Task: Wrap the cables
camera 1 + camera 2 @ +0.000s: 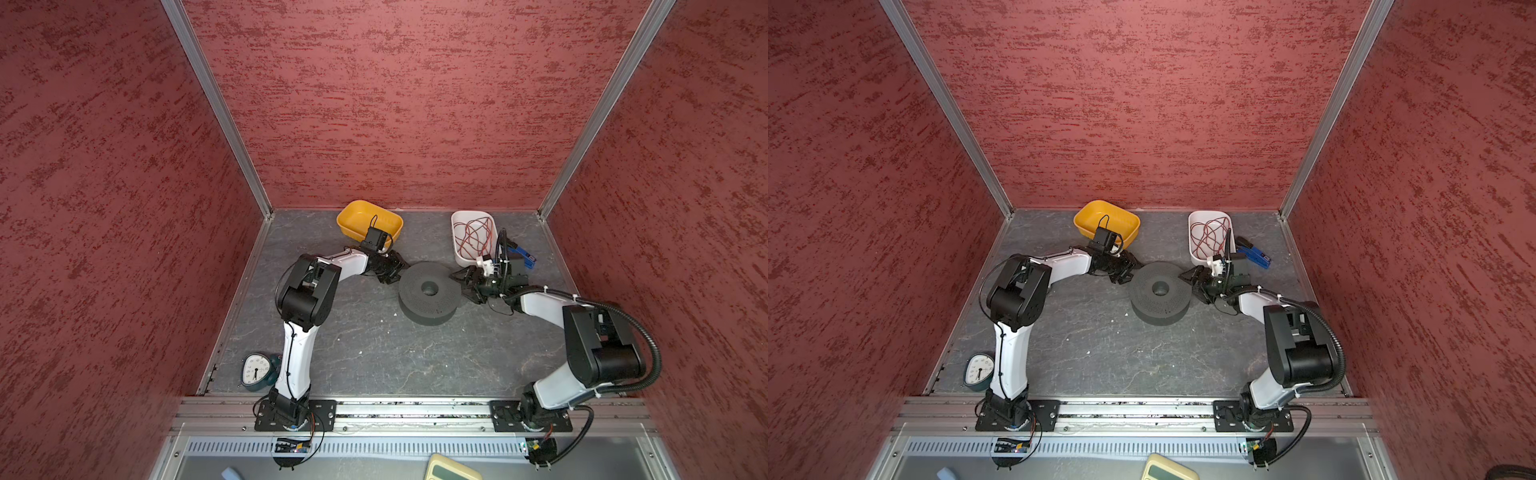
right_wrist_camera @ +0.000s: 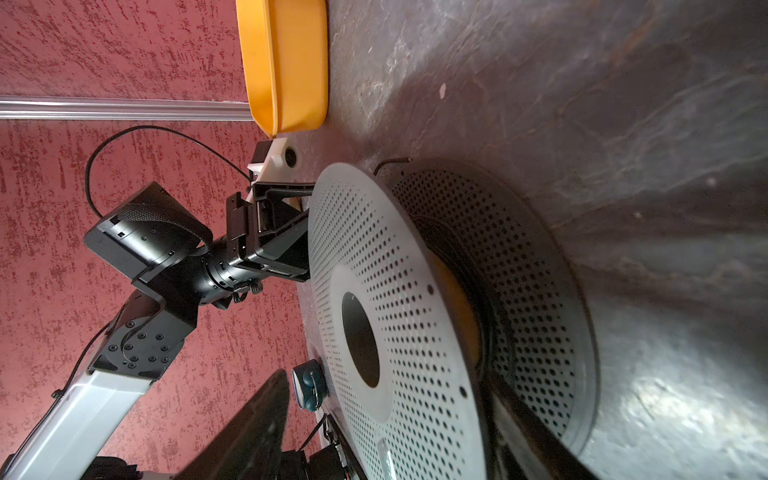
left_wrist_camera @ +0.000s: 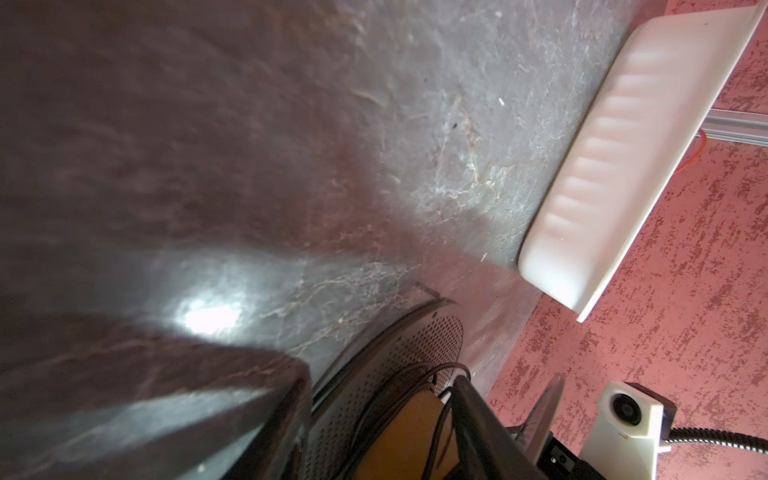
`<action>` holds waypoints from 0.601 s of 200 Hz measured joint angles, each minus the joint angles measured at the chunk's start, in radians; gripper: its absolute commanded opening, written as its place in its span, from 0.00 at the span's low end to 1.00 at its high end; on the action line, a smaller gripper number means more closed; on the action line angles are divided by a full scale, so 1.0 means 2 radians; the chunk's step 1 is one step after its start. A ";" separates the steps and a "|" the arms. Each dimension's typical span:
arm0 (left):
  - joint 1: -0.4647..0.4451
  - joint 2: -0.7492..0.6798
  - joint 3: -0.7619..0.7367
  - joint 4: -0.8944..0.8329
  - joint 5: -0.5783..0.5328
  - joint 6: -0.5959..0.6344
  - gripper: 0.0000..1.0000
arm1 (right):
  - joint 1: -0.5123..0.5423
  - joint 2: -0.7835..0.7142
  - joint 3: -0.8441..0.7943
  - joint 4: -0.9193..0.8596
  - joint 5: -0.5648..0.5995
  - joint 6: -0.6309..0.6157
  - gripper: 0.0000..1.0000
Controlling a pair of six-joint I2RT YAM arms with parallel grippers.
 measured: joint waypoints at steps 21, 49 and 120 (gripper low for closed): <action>0.007 -0.002 -0.001 -0.006 0.004 0.004 0.58 | 0.000 -0.007 0.000 -0.014 0.011 -0.010 0.73; 0.025 -0.005 0.000 -0.021 0.012 0.012 0.59 | -0.001 -0.020 0.009 -0.046 0.033 -0.031 0.73; 0.043 -0.014 0.006 -0.062 0.014 0.038 0.62 | -0.001 -0.034 0.049 -0.098 0.069 -0.065 0.74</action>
